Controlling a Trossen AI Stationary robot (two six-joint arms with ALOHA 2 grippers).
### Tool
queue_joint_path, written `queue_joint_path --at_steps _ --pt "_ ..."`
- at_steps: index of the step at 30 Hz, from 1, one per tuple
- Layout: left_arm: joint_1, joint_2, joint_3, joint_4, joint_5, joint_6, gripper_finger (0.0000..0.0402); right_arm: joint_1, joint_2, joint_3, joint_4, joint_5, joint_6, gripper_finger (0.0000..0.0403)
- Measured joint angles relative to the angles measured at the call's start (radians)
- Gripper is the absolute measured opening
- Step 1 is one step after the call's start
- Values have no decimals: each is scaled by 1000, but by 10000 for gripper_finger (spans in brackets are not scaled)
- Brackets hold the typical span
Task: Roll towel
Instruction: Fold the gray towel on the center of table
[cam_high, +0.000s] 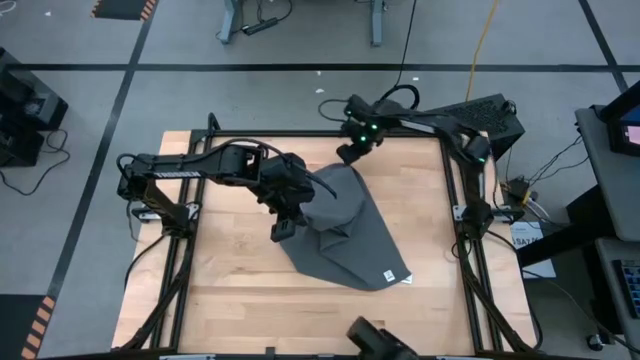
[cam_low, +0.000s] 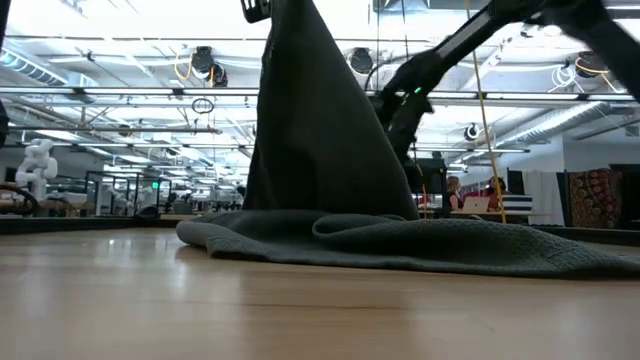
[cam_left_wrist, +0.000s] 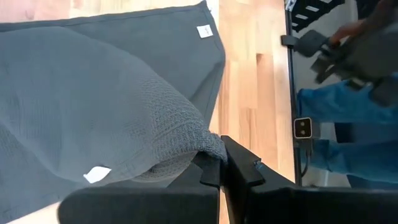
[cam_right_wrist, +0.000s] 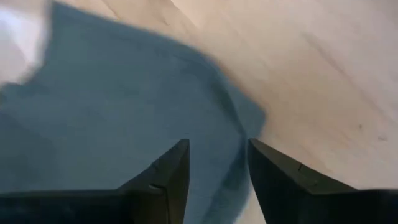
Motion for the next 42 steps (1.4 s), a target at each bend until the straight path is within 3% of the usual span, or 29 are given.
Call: queue_joint_path --at_steps 4,7,15,18,23,26,35,42 --pt "0 0 0 -8 0 0 2 -1 103 94 -114 32 -60 150" --pt "0 0 0 -7 -4 0 2 5 119 106 -101 92 -80 150" --pt "6 0 0 -7 -30 4 2 11 140 107 -40 121 -93 144" --pt "13 0 0 -6 -35 4 2 20 158 106 -50 145 -107 115" --pt "18 0 0 -7 -48 9 2 36 167 106 -51 149 -125 22" --pt "20 0 0 -7 -49 8 2 38 158 106 -50 154 -126 9" --pt "20 0 0 -25 -158 4 2 35 14 106 -127 146 -177 1" --pt "31 0 0 -156 -391 -35 2 59 -224 105 -259 147 -173 1"
